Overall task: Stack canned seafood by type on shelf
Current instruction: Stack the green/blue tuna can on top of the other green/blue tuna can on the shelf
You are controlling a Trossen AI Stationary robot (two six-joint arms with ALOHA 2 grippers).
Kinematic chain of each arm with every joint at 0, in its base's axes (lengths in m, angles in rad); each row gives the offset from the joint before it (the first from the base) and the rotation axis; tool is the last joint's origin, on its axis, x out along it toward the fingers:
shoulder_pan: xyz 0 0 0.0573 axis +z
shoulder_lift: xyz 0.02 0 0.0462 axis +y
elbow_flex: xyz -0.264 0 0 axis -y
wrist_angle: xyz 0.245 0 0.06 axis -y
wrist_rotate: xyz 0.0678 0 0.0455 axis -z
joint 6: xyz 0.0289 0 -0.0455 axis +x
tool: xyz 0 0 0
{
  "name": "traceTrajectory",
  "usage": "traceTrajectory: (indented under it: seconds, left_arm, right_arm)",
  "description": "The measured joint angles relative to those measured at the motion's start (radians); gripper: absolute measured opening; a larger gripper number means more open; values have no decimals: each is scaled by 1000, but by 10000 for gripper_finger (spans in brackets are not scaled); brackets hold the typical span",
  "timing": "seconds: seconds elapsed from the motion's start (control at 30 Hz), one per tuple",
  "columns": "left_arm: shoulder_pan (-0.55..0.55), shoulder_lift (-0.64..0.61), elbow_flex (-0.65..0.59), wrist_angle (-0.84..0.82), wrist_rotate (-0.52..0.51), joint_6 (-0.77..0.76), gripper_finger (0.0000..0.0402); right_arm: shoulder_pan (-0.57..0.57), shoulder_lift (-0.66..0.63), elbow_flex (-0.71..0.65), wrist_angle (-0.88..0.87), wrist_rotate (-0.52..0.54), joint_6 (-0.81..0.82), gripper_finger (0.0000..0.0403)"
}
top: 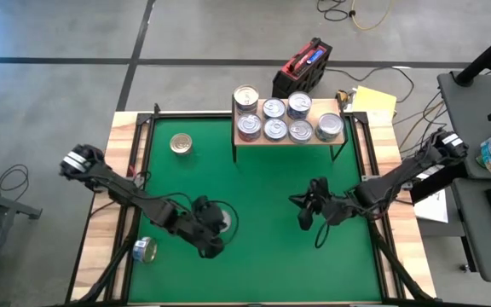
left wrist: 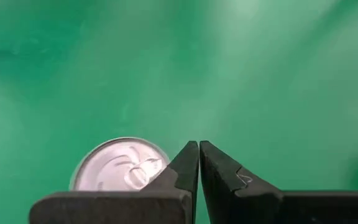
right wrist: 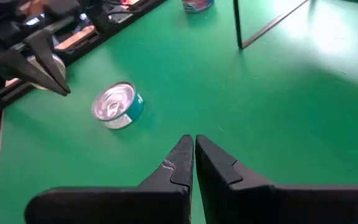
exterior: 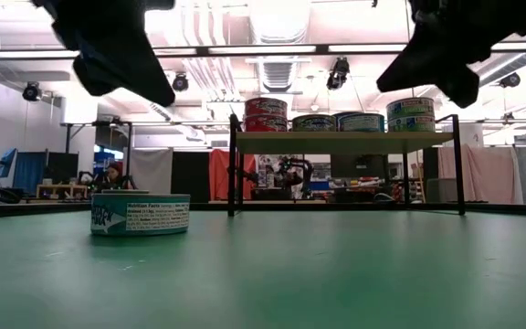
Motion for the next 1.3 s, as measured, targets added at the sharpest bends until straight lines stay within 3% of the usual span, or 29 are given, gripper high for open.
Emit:
traceTrajectory:
  seconds: [0.13, 0.3, 0.43, 0.7, 0.97, 1.17, 1.3]
  left_arm:
    - [-13, -98, -134, 148, -14, -51, 0]
    - [-19, -197, -258, 149, -59, -175, 0]
    - [-19, -255, -337, 146, -60, -305, 0]
    - [-19, -283, -435, 145, -34, -458, 5]
    - [-18, -282, -458, 155, 53, -504, 94]
    - [-18, -277, -459, 184, 53, -512, 183]
    - [-17, -250, -465, 224, 53, -514, 220]
  right_arm:
    - [-31, 63, 0, 112, -74, -51, 9]
    - [-102, 181, 14, 290, -191, -85, 9]
    - [-156, 275, 59, 291, -254, -71, 9]
    - [-189, 436, 185, 292, -272, -78, 9]
    - [-193, 570, 299, 276, -284, -99, 41]
    - [-196, 598, 332, 252, -288, -100, 113]
    - [-195, 597, 323, 253, -288, -101, 164]
